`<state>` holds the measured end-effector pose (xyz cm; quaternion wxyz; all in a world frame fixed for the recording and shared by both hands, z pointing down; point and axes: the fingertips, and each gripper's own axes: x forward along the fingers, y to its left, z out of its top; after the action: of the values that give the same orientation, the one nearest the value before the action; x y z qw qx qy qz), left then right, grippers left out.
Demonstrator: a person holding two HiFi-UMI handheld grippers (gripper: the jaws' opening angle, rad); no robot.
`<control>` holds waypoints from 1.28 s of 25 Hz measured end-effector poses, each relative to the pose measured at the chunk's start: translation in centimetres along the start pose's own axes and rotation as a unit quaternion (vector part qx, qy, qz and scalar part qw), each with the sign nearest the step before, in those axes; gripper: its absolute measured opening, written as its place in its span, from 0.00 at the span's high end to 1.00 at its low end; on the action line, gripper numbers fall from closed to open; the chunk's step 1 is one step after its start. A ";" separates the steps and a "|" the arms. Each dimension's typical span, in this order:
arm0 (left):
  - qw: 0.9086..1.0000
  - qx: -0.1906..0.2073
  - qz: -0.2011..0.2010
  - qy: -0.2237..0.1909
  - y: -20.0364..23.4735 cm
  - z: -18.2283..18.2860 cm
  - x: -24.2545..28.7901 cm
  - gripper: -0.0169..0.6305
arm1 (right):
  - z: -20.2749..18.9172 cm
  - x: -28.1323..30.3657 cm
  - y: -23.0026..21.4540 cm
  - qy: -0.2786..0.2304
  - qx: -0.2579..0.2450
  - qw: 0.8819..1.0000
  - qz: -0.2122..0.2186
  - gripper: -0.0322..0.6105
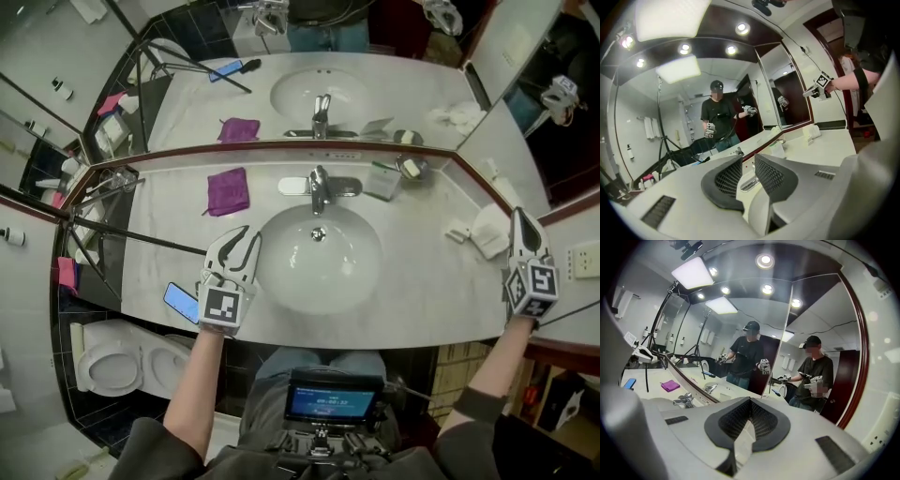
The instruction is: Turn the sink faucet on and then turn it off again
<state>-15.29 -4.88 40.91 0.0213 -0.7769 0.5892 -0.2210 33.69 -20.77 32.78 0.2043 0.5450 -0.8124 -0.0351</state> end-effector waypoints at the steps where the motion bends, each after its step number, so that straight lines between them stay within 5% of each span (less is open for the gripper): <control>1: 1.000 0.024 -0.003 0.003 -0.5 -0.1 0.7 0.83 | -0.5 -0.3 -0.4 0.001 0.010 1.000 0.002 0.92; 7: 0.978 0.207 -0.004 0.025 -4.0 -2.8 6.9 0.53 | -3.9 -0.6 -2.0 0.005 0.043 0.999 0.031 0.92; 12: 0.959 0.281 0.016 0.041 -6.9 -5.0 13.6 0.47 | -7.3 -0.5 -4.1 0.014 0.058 0.997 0.049 0.92; 25: 0.920 0.369 0.005 0.131 -11.4 -9.7 23.6 0.49 | -13.7 -0.4 -6.1 0.032 0.096 0.991 0.091 0.92; 32: 0.906 0.395 -0.001 0.150 -10.5 -10.2 26.2 0.64 | -15.3 0.6 -6.4 0.036 0.101 0.989 0.097 0.92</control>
<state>-4.14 -23.58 61.54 0.2377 -0.6629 0.4495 -0.5496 44.75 -21.33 45.20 0.1797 0.4825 -0.8528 0.0870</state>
